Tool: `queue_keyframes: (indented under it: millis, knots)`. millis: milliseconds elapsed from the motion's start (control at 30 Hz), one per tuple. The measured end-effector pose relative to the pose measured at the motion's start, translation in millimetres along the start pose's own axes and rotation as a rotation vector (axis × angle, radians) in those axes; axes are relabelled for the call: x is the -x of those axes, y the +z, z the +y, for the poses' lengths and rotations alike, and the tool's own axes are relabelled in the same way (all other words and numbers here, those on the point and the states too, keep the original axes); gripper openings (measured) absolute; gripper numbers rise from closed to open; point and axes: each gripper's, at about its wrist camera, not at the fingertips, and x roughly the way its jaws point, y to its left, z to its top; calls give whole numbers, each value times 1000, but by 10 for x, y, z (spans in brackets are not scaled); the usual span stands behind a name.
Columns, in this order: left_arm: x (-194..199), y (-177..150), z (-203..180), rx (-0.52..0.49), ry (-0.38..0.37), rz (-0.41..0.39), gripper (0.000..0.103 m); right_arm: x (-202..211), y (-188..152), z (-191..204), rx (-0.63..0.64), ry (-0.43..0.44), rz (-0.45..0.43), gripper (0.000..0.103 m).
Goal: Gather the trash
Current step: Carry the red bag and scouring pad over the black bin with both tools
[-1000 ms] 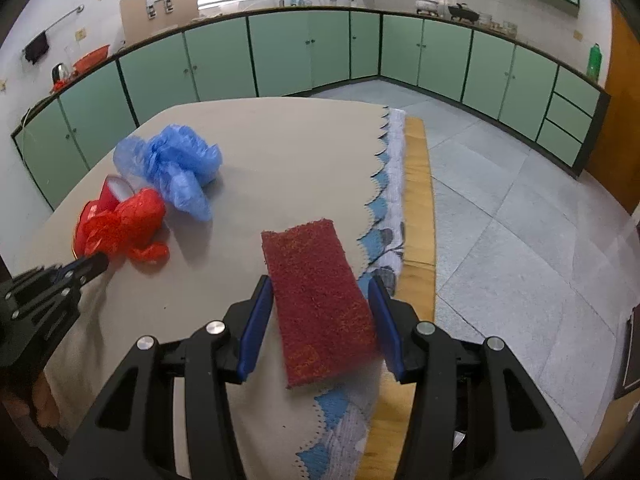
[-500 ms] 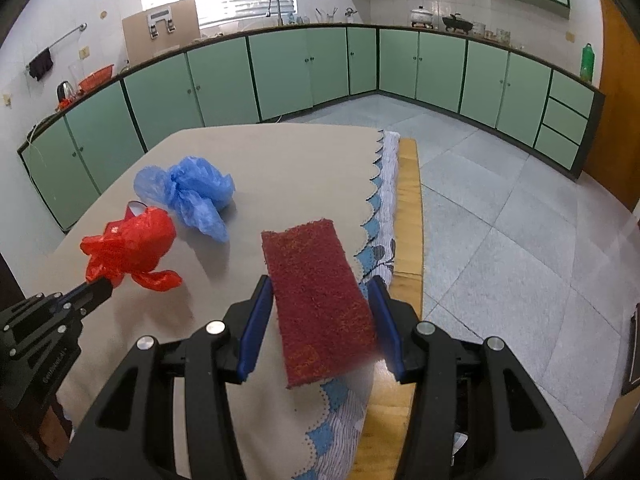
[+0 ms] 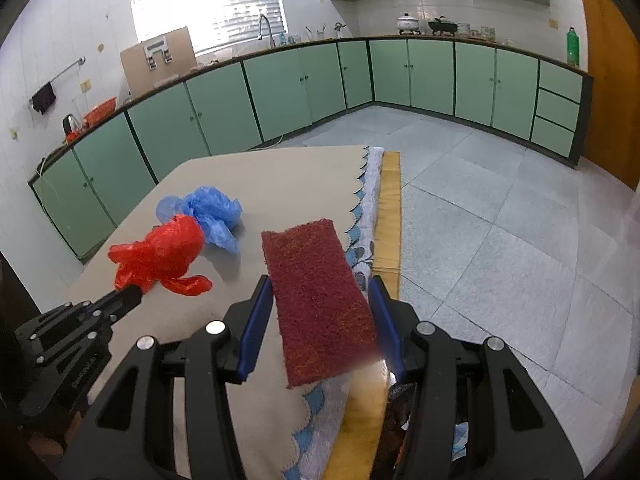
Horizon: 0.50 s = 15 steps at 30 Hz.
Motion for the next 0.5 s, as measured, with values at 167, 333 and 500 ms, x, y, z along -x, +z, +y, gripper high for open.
queue_keyframes:
  millis: [167, 333, 500]
  knots:
    - [88, -13, -178, -24, -30, -4, 2, 231, -69, -108, -15, -14, -22, 48]
    - [163, -23, -362, -48, -68, -8, 2, 458, -147, -233, -30, -38, -40, 48]
    - [242, -50, -604, -78, -116, -13, 2, 674, -261, -399, -48, -80, -56, 48]
